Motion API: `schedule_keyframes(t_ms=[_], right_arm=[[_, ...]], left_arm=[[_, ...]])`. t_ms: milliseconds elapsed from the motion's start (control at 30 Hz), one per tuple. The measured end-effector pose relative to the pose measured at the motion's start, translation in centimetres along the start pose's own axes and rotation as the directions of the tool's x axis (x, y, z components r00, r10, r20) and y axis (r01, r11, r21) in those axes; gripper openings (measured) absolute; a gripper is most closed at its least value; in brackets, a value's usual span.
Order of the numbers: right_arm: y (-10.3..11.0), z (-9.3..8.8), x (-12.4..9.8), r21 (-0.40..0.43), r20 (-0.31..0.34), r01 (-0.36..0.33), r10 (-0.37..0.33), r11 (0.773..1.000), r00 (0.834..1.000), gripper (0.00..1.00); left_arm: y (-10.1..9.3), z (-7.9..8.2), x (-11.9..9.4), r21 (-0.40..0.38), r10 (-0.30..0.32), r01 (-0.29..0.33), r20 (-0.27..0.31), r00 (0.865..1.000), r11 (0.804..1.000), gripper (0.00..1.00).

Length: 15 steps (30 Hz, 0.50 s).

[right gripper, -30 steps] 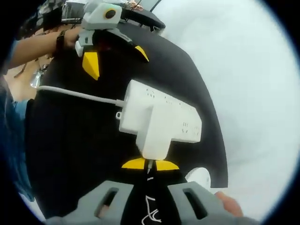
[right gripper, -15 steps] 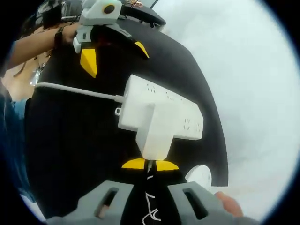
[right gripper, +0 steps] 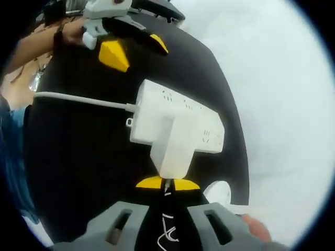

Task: Insert the desk lamp plug into the socket, turn on the power strip switch, turn on the lamp switch, then turn off the lamp switch, turn off the power strip switch, and remove the plug from the socket.

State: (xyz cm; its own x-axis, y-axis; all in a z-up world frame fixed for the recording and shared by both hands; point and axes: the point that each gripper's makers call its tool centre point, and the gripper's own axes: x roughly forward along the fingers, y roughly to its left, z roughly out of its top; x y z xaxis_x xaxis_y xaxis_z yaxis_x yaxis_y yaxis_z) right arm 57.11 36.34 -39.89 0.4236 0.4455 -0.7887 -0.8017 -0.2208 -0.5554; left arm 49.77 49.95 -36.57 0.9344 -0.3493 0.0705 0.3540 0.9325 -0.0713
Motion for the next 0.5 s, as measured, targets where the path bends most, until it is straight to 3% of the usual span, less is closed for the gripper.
schedule_keyframes(t_ms=[133, 300, 500], right_arm=[[-0.1, -0.2, 0.0, -0.013, -0.02, 0.01, -0.01, 1.0, 1.0, 0.07], [-0.3, -0.2, -0.2, -0.02, -0.03, 0.025, -0.025, 0.999, 0.999, 0.07], [-0.5, -0.3, -0.4, -0.03, -0.04, 0.035, -0.036, 0.999, 0.999, 0.07]], left_arm=[[-0.2, 0.3, 0.4, 0.018, 0.035, -0.035, -0.017, 0.999, 0.999, 0.48], [-1.0, 0.6, 0.7, 0.077, 0.028, -0.023, -0.074, 0.997, 0.997, 0.48], [-1.3, 2.4, 1.3, 0.091, 0.021, -0.016, -0.055, 0.998, 0.996, 0.45]])
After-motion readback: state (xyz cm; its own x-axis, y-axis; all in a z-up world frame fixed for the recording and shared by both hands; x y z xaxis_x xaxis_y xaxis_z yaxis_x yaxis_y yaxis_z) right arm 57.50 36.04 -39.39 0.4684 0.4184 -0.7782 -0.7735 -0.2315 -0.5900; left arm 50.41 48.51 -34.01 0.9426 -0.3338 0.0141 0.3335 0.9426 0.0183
